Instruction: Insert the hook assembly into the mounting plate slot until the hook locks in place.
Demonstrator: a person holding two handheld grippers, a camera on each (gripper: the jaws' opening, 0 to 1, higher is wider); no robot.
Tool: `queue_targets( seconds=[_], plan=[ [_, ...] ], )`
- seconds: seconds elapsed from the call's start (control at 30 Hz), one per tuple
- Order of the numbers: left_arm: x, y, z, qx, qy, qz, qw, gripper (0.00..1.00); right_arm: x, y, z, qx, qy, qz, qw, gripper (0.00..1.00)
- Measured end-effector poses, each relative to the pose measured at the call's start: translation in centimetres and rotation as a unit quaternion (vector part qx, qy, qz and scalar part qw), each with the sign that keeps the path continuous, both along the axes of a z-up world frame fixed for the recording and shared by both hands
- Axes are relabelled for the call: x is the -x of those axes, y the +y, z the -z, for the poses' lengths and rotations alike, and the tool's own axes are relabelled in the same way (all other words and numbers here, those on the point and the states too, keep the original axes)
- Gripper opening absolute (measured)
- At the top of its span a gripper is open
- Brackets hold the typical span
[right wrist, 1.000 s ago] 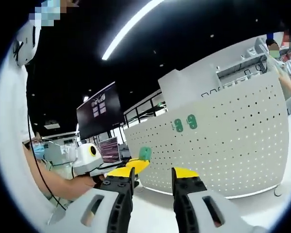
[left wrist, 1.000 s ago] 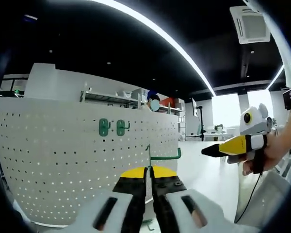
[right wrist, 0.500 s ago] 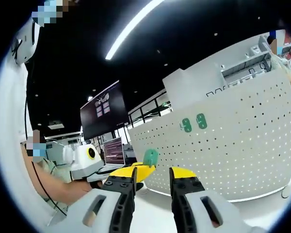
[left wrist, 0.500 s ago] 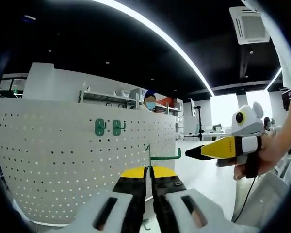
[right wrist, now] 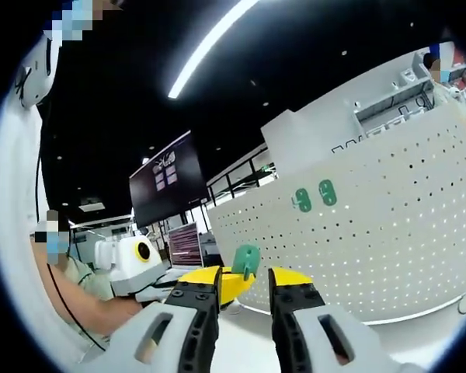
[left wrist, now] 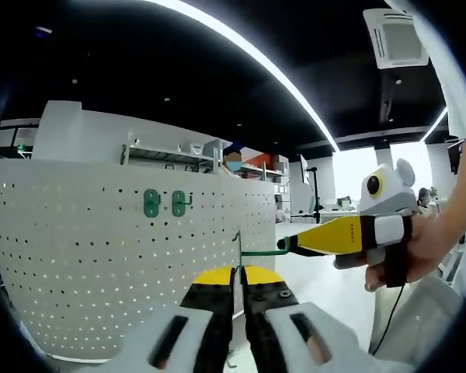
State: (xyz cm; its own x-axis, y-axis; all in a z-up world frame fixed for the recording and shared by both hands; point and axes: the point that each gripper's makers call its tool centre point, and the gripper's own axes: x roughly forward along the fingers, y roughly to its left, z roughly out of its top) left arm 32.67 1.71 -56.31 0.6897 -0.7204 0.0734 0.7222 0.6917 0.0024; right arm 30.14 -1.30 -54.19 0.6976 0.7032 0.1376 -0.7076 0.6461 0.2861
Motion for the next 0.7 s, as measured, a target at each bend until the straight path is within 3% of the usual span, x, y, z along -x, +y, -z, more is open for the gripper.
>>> queue_targets(
  seconds=[0.7],
  plan=[
    [1.0, -1.1, -0.2, 0.001, -0.002, 0.014, 0.9999, 0.03, -0.7, 1.1, 0.2, 0.005, 0.008, 0.002, 1.0000, 0.10]
  ],
)
